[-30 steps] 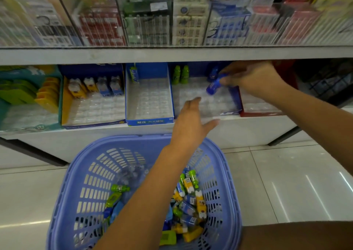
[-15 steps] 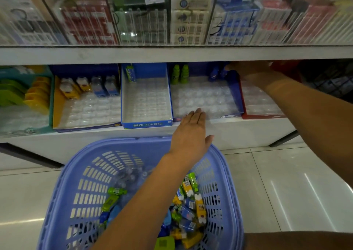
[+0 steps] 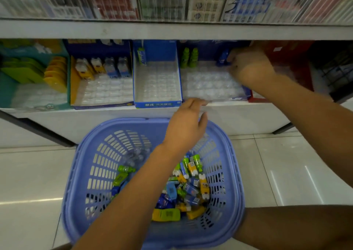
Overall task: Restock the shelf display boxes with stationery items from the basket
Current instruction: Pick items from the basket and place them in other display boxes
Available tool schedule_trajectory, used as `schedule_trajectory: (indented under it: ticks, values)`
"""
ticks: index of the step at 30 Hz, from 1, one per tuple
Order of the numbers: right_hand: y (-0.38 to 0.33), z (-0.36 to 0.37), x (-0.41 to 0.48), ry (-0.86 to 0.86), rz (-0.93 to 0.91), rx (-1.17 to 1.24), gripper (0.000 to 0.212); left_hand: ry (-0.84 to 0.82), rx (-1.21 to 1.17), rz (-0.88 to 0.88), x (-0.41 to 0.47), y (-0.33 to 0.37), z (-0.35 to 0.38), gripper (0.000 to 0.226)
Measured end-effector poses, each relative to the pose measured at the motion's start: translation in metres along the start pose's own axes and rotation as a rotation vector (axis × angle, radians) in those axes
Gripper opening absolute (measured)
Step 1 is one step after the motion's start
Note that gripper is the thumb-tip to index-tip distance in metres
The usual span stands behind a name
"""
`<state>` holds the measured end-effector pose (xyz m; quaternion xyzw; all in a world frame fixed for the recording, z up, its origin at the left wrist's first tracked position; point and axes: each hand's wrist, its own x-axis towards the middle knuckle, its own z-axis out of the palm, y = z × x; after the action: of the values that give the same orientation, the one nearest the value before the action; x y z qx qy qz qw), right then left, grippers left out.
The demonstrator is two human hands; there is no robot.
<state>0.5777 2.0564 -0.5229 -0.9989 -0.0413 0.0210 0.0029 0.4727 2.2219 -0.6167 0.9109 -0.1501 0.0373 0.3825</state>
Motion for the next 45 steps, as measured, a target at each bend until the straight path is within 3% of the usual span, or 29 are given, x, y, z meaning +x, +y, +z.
schedule_trajectory:
  ticks: [2, 6, 8, 11, 13, 16, 20, 24, 29, 31, 33, 35, 37, 41, 45]
  values:
    - [-0.02, 0.012, -0.026, -0.195, -0.137, -0.021, 0.025, -0.056, 0.013, -0.093, -0.025, -0.028, 0.002, 0.02]
    - [-0.069, 0.079, -0.085, -0.745, -0.38, 0.029, 0.03, -0.688, 0.133, -0.367, -0.087, -0.098, 0.019, 0.03]
    - [-0.089, 0.131, -0.11, -0.921, -0.444, -0.001, 0.04, -0.961, 0.205, -0.428, -0.124, -0.121, 0.031, 0.036]
    - [-0.102, 0.201, -0.14, -1.014, -0.489, -0.105, 0.06, -1.169, 0.309, -0.434, -0.162, -0.142, 0.046, 0.037]
    - [-0.102, 0.229, -0.152, -1.051, -0.514, -0.162, 0.076, -1.216, 0.322, -0.441, -0.168, -0.149, 0.05, 0.036]
    - [-0.097, 0.251, -0.163, -1.045, -0.562, -0.231, 0.087, -1.225, 0.308, -0.453, -0.168, -0.156, 0.052, 0.035]
    - [-0.092, 0.263, -0.173, -1.001, -0.557, -0.29, 0.081, -1.212, 0.284, -0.504, -0.172, -0.163, 0.056, 0.031]
    - [-0.09, 0.271, -0.183, -0.883, -0.518, -0.234, 0.063, -1.122, 0.252, -0.527, -0.166, -0.165, 0.058, 0.025]
    - [-0.092, 0.262, -0.177, -0.963, -0.455, -0.194, 0.027, -0.894, 0.112, -0.591, -0.144, -0.156, 0.046, 0.011]
    - [-0.093, 0.247, -0.165, -1.008, -0.352, -0.012, 0.017, -0.874, -0.024, -0.591, -0.134, -0.148, 0.037, 0.033]
    - [-0.091, 0.222, -0.145, -1.063, -0.213, 0.294, 0.031, -0.877, -0.365, -0.661, -0.125, -0.137, 0.025, 0.051]
    - [-0.09, 0.19, -0.126, -1.065, -0.108, 0.633, 0.038, -0.851, -0.805, -0.746, -0.116, -0.125, 0.012, 0.05]
    - [-0.09, 0.163, -0.113, -0.97, -0.051, 0.928, 0.037, -0.753, -1.039, -0.757, -0.105, -0.116, 0.0, 0.044]
    - [-0.09, 0.125, -0.099, -0.79, -0.039, 1.281, 0.024, -0.537, -1.118, -0.686, -0.083, -0.104, -0.032, 0.023]
    - [-0.098, 0.105, -0.095, -0.723, -0.011, 1.441, 0.028, -0.428, -1.109, -0.624, -0.073, -0.091, -0.057, 0.024]
